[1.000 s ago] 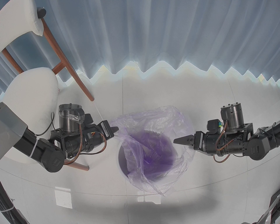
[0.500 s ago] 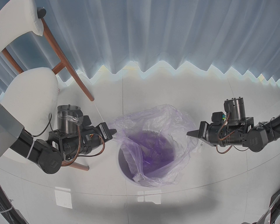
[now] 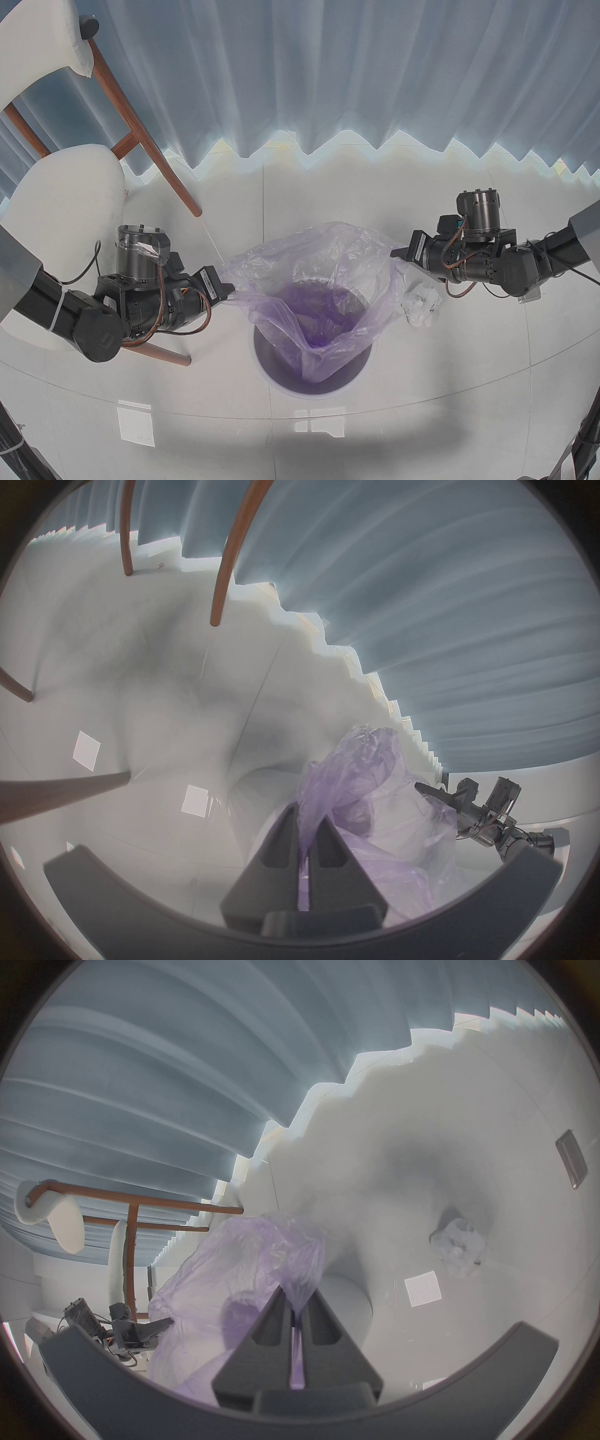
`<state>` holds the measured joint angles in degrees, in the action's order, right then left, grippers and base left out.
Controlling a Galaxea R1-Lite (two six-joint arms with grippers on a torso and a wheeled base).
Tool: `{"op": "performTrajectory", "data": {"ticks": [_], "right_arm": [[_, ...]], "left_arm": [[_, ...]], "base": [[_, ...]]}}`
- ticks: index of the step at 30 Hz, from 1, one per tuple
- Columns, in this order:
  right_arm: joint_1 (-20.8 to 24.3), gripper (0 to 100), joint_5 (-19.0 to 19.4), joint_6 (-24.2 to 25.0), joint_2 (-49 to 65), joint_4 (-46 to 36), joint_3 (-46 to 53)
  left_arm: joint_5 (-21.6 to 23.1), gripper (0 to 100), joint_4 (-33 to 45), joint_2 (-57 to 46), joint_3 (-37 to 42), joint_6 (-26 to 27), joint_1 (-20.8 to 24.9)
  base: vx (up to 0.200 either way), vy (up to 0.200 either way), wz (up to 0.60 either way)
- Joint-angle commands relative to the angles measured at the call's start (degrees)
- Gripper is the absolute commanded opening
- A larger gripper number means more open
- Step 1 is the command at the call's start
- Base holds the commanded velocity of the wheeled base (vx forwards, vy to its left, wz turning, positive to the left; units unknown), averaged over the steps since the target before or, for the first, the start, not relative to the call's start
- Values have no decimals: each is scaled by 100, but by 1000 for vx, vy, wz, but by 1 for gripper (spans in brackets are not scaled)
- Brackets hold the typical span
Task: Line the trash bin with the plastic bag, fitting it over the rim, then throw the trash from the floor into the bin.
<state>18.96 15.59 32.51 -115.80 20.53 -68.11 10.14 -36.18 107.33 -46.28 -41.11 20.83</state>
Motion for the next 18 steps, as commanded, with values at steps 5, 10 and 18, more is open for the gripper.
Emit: {"op": "performTrajectory", "data": {"ticks": [5,10,18], "right_arm": [[-6,0,-118,-17,-909,-49,-923],[-15,0,-206,-52,-1129,-49,-1029],[-59,0,-179,-131,-1173,-14,-660]], "left_arm": [[-21,0,586,561,-787,-3,-255],[-109,0,973,711,-962,6,-229],[-144,0,1737,737,-910,-3,-238]], "base": [[0,0,0],[0,0,0],[0,0,0]]}}
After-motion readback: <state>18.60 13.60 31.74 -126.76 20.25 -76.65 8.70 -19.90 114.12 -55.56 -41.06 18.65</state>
